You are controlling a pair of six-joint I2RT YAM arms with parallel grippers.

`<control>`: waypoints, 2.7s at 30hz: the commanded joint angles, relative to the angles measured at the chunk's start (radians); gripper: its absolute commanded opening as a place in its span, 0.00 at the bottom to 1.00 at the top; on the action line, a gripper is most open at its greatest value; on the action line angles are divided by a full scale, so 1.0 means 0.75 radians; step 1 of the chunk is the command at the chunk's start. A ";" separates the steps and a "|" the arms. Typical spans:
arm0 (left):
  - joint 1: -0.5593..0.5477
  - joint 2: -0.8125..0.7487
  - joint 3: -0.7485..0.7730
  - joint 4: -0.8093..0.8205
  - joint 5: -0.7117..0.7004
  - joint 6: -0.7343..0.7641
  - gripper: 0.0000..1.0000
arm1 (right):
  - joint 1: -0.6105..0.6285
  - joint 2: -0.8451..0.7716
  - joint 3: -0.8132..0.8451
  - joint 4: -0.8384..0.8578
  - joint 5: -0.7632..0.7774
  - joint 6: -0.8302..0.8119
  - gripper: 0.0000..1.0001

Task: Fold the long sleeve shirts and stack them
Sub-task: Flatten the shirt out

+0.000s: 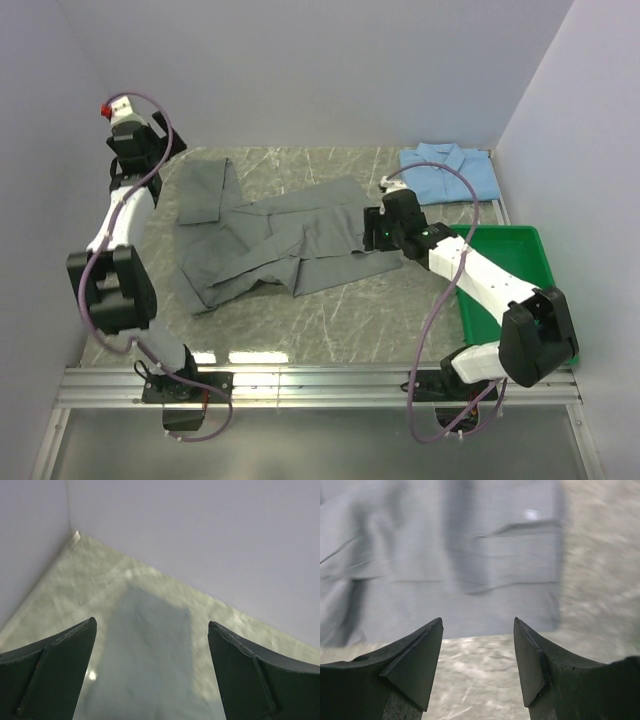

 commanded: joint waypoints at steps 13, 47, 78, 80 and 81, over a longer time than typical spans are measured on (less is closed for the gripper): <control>-0.130 -0.592 -0.858 -0.244 0.046 -0.314 0.97 | 0.093 0.332 0.252 0.115 -0.006 -0.039 0.65; -0.099 0.545 0.182 -0.434 -0.091 -0.302 0.98 | 0.174 -0.461 -0.179 -0.338 -0.504 -0.086 0.00; -0.310 -0.874 -0.872 -0.440 -0.011 -0.518 0.97 | 0.150 -0.057 0.158 -0.261 -0.078 -0.013 0.68; -0.342 -0.966 -0.920 -0.540 -0.042 -0.570 0.99 | 0.144 -0.006 0.152 -0.180 -0.041 0.018 0.68; -0.369 -0.997 -0.964 -0.565 -0.044 -0.616 0.99 | 0.142 0.011 0.150 -0.153 -0.019 0.032 0.68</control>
